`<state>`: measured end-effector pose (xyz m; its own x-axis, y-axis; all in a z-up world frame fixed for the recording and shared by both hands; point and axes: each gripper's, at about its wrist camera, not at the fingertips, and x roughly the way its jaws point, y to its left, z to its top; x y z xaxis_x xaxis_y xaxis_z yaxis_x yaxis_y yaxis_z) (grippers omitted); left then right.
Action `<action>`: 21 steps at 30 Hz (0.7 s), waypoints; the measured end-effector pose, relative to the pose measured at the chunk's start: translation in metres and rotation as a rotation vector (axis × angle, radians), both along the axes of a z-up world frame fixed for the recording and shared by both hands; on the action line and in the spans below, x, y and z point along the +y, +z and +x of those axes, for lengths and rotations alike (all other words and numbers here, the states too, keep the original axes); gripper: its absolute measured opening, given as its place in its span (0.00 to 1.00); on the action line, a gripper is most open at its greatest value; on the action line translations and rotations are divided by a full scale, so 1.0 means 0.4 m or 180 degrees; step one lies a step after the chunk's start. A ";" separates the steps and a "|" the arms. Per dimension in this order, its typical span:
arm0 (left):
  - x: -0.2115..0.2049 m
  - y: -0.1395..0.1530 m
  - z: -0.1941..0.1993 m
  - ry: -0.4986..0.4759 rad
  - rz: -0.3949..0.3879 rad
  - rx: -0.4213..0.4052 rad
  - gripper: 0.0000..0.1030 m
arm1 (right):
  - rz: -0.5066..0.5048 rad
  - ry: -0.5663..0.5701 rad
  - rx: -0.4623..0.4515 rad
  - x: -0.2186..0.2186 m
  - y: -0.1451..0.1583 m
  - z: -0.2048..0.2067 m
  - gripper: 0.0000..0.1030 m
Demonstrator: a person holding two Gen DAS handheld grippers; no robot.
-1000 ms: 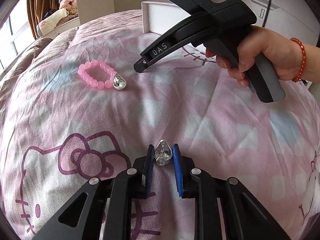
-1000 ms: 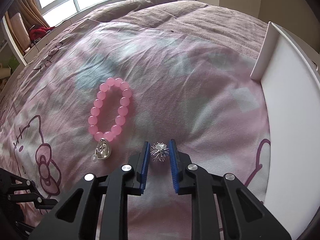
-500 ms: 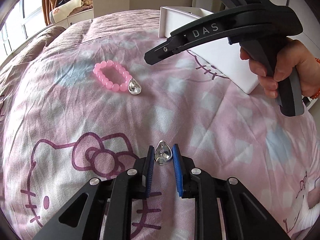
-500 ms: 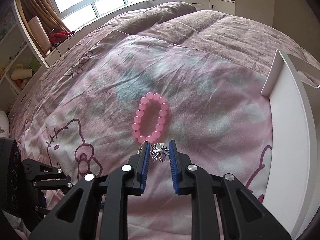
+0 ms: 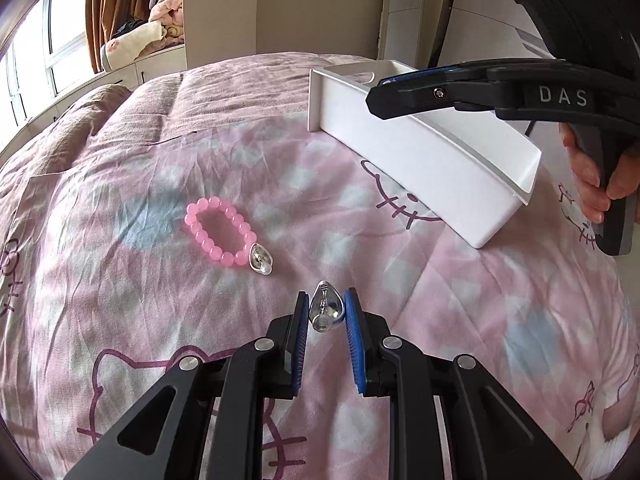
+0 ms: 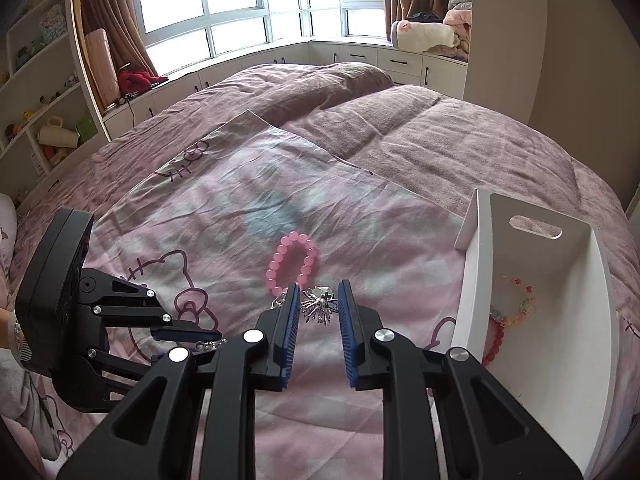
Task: Organize jewelry
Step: 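Carry both held charms over the white tray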
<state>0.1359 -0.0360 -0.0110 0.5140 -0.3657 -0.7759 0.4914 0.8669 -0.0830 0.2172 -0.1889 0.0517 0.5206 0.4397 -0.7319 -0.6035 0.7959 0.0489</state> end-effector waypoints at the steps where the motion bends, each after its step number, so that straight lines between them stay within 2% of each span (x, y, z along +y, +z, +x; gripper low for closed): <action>1: -0.012 0.010 0.001 -0.0020 -0.0031 -0.0029 0.23 | -0.0026 -0.0002 -0.0038 -0.013 0.009 -0.008 0.19; 5: -0.059 0.041 0.005 -0.0097 -0.0128 -0.0042 0.23 | -0.0084 -0.0059 -0.0192 -0.071 0.045 -0.030 0.19; 10: -0.123 0.065 0.015 -0.0203 -0.0087 -0.0122 0.23 | -0.0076 -0.0186 -0.0358 -0.146 0.085 -0.046 0.19; 15: -0.161 0.093 0.062 -0.0049 -0.0362 -0.0182 0.23 | 0.0073 -0.0308 -0.0470 -0.221 0.123 -0.055 0.19; 18: -0.172 0.132 0.089 0.0080 -0.0568 -0.0293 0.23 | 0.0154 -0.0398 -0.0637 -0.262 0.153 -0.069 0.19; 21: -0.187 0.176 0.125 0.0237 -0.0657 -0.0421 0.23 | 0.0207 -0.0503 -0.0783 -0.297 0.175 -0.089 0.20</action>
<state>0.1859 -0.1109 0.0595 0.6376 -0.4667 -0.6129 0.4453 0.8725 -0.2012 0.1816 -0.3079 0.1216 0.7445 0.3810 -0.5482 -0.4724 0.8809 -0.0294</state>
